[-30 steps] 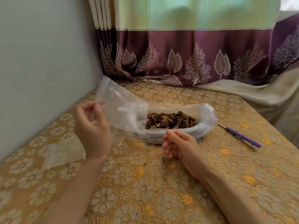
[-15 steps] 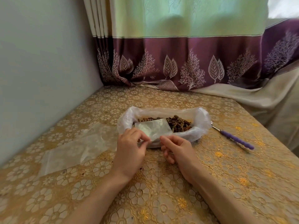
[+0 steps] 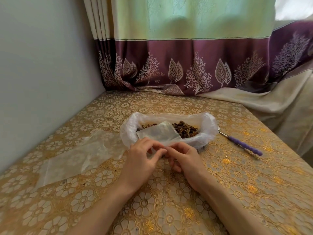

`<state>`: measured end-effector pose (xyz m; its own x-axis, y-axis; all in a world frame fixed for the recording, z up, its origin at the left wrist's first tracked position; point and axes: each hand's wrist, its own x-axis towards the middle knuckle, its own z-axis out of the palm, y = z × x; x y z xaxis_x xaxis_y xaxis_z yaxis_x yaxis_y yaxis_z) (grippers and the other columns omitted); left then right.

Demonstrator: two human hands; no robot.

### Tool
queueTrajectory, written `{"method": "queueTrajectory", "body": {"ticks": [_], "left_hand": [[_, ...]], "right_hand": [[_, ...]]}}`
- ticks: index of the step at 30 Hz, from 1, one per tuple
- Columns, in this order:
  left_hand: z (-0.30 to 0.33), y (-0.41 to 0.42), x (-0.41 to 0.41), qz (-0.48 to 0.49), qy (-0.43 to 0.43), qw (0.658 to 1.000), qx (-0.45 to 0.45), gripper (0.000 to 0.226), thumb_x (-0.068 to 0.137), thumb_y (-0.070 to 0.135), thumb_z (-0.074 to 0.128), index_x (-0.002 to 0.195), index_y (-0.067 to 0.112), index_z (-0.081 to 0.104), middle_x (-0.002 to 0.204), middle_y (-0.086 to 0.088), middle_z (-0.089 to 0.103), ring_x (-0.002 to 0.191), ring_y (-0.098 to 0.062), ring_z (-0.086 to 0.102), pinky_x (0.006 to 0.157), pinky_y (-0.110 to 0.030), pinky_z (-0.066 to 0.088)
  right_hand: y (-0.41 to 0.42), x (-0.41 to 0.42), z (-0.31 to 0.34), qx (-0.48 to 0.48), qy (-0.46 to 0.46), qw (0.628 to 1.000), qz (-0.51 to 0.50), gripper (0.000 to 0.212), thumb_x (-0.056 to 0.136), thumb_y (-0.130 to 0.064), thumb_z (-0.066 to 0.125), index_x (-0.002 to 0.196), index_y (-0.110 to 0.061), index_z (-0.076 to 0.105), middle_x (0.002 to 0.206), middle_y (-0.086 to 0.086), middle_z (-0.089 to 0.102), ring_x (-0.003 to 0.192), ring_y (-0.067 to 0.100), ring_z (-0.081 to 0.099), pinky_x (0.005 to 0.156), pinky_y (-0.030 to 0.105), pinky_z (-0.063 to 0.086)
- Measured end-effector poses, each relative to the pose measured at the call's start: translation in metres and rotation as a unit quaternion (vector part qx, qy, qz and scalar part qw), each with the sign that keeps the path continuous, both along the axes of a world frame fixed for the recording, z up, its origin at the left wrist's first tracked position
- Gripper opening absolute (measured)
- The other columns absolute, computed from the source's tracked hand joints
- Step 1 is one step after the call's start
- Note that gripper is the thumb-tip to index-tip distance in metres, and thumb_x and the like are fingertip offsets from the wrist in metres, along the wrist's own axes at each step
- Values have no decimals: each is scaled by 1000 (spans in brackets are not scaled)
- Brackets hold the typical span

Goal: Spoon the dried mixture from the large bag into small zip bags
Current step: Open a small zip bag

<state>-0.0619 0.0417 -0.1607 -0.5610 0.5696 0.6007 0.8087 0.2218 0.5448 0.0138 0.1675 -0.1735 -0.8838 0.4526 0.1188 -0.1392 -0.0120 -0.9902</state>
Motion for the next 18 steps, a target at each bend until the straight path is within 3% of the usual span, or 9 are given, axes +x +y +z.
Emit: {"method": "queueTrajectory", "body": {"ticks": [6,12,18], "left_hand": [[1,-3,-3,6,37,999,-29,3,83,17,67,86,17,69,81,10,61,79,-8,54,76,-33,49],[0,-2,-2,8,61,997,-48,9,84,13,65,89,19,68,82,12,56,82,-4,52,79,-17,43],[0,-2,-6,12,13,999,-28,5,85,15,65,83,18,69,80,10,60,80,0,54,73,-8,39]], "right_hand": [[-3,-1,0,29,5,999,19,14,90,-9,60,79,-15,67,50,-3,54,42,3,45,40,14,35],[-5,-1,-1,89,3,996,15,18,88,-27,63,84,-9,61,54,0,57,43,5,49,41,15,36],[-5,-3,-1,119,-8,993,23,13,93,-21,56,83,-15,60,52,-4,57,43,2,49,41,14,36]]}}
